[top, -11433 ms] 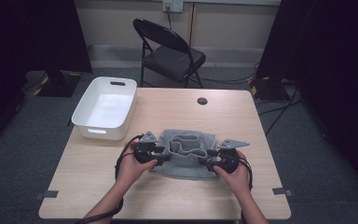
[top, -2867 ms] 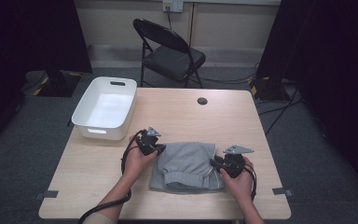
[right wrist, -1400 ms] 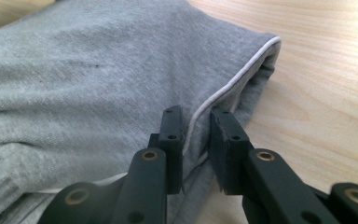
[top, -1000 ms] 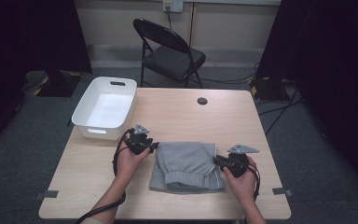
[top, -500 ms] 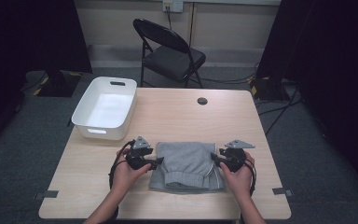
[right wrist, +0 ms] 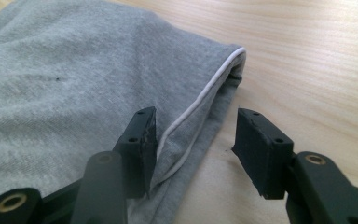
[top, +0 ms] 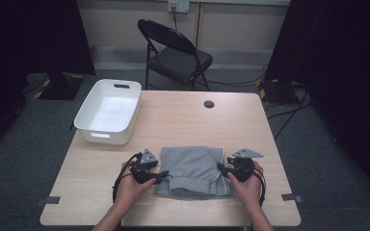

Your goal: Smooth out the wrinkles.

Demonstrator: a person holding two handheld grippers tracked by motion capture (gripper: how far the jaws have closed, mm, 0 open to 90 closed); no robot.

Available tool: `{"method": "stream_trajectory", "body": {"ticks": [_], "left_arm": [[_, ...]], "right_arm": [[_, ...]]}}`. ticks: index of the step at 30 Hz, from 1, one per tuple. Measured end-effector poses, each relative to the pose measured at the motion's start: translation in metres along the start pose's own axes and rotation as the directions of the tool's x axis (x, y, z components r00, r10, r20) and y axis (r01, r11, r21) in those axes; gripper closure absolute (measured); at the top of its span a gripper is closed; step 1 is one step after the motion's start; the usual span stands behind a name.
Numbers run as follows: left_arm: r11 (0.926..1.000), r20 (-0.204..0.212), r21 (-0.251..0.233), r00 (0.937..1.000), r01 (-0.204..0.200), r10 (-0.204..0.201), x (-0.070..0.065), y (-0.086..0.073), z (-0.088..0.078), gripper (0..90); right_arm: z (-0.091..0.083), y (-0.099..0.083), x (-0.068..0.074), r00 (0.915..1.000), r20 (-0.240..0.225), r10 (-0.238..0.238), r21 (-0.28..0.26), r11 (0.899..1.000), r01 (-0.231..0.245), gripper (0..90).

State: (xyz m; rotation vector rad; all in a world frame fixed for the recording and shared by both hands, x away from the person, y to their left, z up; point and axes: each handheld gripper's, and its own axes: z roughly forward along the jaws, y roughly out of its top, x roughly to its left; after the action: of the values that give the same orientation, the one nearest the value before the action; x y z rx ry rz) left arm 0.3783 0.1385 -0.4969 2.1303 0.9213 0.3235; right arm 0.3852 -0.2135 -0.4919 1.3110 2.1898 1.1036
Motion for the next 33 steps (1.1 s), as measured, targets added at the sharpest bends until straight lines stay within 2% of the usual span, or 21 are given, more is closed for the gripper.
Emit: {"method": "stream_trajectory", "body": {"ticks": [4,12,17,22,33], "left_arm": [[0.9994,0.012,0.028,0.9997,-0.022,0.022,-0.003,0.002,-0.002,53.0],[0.9994,-0.002,0.014,0.9994,-0.033,0.033,-0.006,-0.004,-0.006,52.8],[0.9992,-0.005,0.021,0.9994,-0.033,0.033,-0.009,-0.007,-0.010,52.8],[0.9975,-0.005,0.034,0.9980,-0.062,0.062,-0.012,-0.008,-0.014,52.8],[0.9958,-0.002,0.038,0.9965,-0.083,0.083,-0.019,-0.016,-0.022,52.8]], "right_arm": [[0.002,-0.003,0.002,0.9998,-0.022,0.000,0.003,1.000,0.000,51.1],[0.000,-0.009,0.002,0.9980,-0.055,0.030,-0.008,0.999,-0.031,51.3],[-0.001,-0.010,0.007,0.9983,-0.056,0.015,-0.001,1.000,-0.015,51.3],[-0.002,-0.011,0.011,0.9985,-0.055,-0.002,0.000,1.000,0.002,51.3],[-0.006,-0.012,0.019,0.9977,-0.063,-0.027,0.017,0.999,0.028,51.3]]}}
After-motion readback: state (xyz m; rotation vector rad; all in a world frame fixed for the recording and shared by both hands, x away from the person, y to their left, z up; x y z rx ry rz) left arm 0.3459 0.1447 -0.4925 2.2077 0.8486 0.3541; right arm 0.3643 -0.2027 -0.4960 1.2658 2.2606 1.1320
